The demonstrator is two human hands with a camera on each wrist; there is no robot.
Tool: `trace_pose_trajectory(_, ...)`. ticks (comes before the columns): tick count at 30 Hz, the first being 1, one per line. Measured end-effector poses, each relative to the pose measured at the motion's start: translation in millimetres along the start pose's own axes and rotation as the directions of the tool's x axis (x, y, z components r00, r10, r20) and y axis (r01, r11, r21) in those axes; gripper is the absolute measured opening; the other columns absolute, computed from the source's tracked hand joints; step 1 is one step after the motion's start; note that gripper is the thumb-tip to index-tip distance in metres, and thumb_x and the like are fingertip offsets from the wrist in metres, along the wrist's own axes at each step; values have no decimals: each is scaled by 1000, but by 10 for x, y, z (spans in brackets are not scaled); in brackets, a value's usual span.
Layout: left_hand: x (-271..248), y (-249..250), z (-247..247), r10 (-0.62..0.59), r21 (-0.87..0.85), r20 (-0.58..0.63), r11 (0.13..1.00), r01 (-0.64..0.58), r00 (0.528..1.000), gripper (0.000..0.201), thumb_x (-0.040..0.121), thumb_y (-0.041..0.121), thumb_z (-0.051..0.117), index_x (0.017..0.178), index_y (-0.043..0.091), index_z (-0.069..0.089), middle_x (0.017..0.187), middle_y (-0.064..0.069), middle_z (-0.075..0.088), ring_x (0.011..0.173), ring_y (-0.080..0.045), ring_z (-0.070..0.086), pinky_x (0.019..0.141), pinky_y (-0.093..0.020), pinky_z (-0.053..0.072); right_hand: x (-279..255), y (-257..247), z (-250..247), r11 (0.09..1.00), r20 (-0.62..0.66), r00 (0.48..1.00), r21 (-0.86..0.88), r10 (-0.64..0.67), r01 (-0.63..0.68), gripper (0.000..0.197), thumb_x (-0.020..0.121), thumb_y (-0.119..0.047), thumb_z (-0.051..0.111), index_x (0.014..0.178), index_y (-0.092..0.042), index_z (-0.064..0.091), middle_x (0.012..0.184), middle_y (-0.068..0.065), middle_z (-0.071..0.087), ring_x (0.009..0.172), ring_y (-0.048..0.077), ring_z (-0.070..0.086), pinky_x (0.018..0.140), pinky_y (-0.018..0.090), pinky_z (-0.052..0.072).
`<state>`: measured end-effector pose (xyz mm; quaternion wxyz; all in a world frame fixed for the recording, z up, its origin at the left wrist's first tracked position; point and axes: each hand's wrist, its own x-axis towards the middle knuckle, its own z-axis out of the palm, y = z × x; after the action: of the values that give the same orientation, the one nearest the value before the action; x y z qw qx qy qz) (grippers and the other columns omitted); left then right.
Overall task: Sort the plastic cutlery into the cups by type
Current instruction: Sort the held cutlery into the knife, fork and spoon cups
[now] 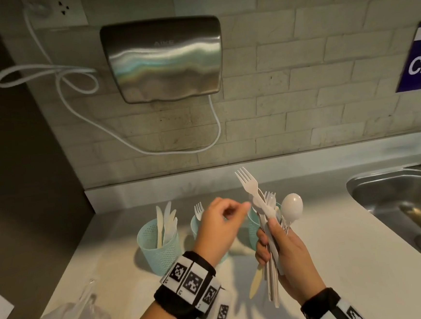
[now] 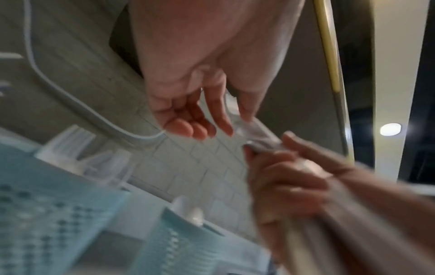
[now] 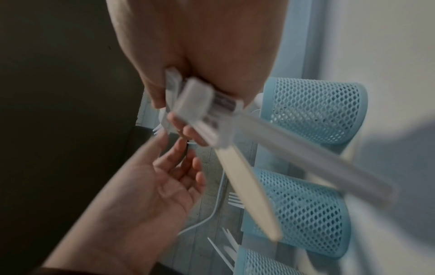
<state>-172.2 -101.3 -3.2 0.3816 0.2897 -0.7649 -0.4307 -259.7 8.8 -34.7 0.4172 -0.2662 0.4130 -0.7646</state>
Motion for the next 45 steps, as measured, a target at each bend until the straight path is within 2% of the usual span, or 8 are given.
trace_pose_trajectory(5, -80, 29, 161, -214, -238, 299, 927, 290, 930, 49, 57, 51, 81, 86, 18, 57, 80, -23, 64, 58, -26, 62, 65, -46, 52, -19, -2, 59, 1000, -27, 999, -13, 16, -17, 33, 92, -34, 45, 93, -4, 60, 59, 7, 40, 45, 15, 40, 45, 28, 38)
trace_pose_trajectory(9, -85, 88, 121, -194, -250, 366, 922, 296, 910, 28, 76, 23, 77, 87, 11, 54, 65, -6, 65, 52, -11, 62, 57, -23, 49, -47, 2, 54, 998, -42, 998, 36, 55, -53, 33, 94, -34, 45, 83, -7, 60, 58, 8, 39, 44, 16, 38, 43, 27, 37)
trace_pose_trajectory(13, -93, 117, 89, -200, -231, 363, 927, 296, 910, 20, 77, 13, 75, 86, 10, 57, 57, 7, 64, 52, -2, 60, 56, -16, 46, -55, -5, 58, 993, -22, 997, 103, 69, -66, 34, 91, -37, 46, 85, -6, 59, 59, 9, 40, 41, 15, 35, 39, 25, 34)
trace_pose_trajectory(24, -104, 160, 30, -270, -273, 227, 905, 327, 936, 15, 82, 13, 68, 93, 3, 69, 76, -7, 69, 67, -14, 63, 66, -23, 50, -67, 17, 78, 994, -70, 998, -106, 2, -10, 43, 86, -44, 48, 101, -6, 63, 51, 8, 40, 40, 16, 37, 40, 26, 35)
trace_pose_trajectory(34, -54, 85, -58, -324, -226, 121, 911, 344, 938, 12, 88, 7, 56, 85, 15, 47, 63, 0, 56, 56, -13, 48, 54, -23, 38, 1, 17, 25, 997, -112, 992, -44, -62, 57, 38, 86, -43, 48, 91, -6, 50, 57, 7, 35, 42, 16, 31, 40, 26, 30)
trace_pose_trajectory(38, -257, 146, 41, -241, -221, 251, 929, 298, 938, 16, 82, 20, 70, 77, 16, 56, 63, 4, 65, 60, -7, 63, 61, -16, 46, 26, 27, 12, 996, -150, 985, -20, -85, 83, 37, 90, -40, 48, 98, -6, 56, 64, 17, 49, 54, 26, 52, 51, 29, 43)
trace_pose_trajectory(40, -342, 154, 115, -249, -199, 292, 929, 313, 923, 19, 76, 22, 76, 75, 15, 58, 68, 2, 67, 70, -13, 68, 70, -24, 54, 42, 46, 4, 996, -150, 985, -28, -85, 82, 31, 96, -31, 44, 112, -9, 59, 87, 21, 68, 78, 30, 69, 67, 36, 53)
trace_pose_trajectory(45, -366, 89, 193, -243, -73, 197, 963, 261, 950, 27, 68, 16, 80, 74, 19, 54, 67, 3, 56, 62, -11, 58, 67, -24, 55, 15, 62, 52, 998, -152, 987, -23, -55, 52, 31, 97, -27, 43, 123, -17, 56, 106, 23, 69, 98, 37, 67, 85, 47, 53)
